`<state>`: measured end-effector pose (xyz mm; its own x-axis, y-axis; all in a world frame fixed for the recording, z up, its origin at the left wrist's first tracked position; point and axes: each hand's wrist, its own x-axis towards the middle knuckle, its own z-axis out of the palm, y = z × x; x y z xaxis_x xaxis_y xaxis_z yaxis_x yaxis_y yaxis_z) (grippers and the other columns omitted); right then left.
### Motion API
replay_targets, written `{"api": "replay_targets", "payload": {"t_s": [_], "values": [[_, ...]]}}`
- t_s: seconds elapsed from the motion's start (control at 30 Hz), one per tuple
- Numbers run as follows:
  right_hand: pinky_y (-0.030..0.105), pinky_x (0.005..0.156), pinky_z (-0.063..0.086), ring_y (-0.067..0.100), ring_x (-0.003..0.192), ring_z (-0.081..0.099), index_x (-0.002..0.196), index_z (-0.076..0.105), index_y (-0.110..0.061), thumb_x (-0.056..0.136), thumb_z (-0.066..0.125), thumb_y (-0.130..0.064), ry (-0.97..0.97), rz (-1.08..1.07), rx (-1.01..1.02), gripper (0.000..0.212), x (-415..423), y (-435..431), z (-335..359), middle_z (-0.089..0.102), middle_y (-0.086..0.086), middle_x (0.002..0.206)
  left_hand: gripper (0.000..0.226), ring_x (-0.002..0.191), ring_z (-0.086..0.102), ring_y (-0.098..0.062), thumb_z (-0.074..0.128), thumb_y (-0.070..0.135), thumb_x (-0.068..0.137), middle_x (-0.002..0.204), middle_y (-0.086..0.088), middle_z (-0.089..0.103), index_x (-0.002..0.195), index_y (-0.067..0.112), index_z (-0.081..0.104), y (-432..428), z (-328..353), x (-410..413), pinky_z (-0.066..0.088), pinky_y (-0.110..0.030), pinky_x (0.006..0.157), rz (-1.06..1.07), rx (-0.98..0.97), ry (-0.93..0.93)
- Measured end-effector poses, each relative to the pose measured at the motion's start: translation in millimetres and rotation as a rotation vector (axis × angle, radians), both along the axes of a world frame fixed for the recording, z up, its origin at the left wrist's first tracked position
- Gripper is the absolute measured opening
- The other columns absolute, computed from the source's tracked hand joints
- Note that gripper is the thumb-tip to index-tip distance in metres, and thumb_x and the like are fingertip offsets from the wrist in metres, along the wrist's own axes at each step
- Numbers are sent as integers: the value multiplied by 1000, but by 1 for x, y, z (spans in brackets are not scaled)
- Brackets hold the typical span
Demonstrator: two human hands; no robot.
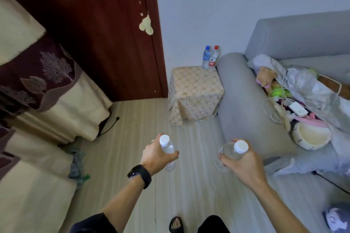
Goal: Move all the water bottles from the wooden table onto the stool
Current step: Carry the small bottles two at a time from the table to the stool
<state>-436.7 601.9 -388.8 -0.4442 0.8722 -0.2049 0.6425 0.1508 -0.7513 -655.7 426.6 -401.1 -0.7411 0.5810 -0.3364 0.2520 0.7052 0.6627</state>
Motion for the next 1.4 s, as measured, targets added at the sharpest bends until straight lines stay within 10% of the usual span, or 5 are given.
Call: {"api": "replay_targets", "payload": {"t_s": [0.77,0.93,1.3,1.4], "values": [[15,60,38,9,77,58,102,54,-32,71,85,-46,-57,63,-140,46,-256,420,-64,62,-17,86,44,80,61,-3,76,51,78,91,8,67,107,27,54,443,-81,-232,44,-18,60,27,-21,-172],[8,60,40,2,77,59,104,54,-33,77,79,-49,-98,93,-185,40,-321,484,-96,63,-19,85,49,87,62,-18,65,67,79,101,3,64,111,36,47,524,-124,-286,53,-35,70,-15,-34,-228],[34,94,47,23,116,61,139,44,-34,85,55,-69,-307,121,-451,65,-419,605,-218,63,-2,130,65,112,58,-27,67,54,88,136,-4,53,141,28,40,668,-219,-356,51,-36,87,-67,-174,-330],[38,93,51,20,105,65,131,46,-37,87,53,-68,-321,125,-466,54,-437,636,-248,66,-5,119,59,97,63,-23,68,52,88,116,3,63,136,32,41,700,-244,-364,55,-40,80,-9,-152,-354]]}}
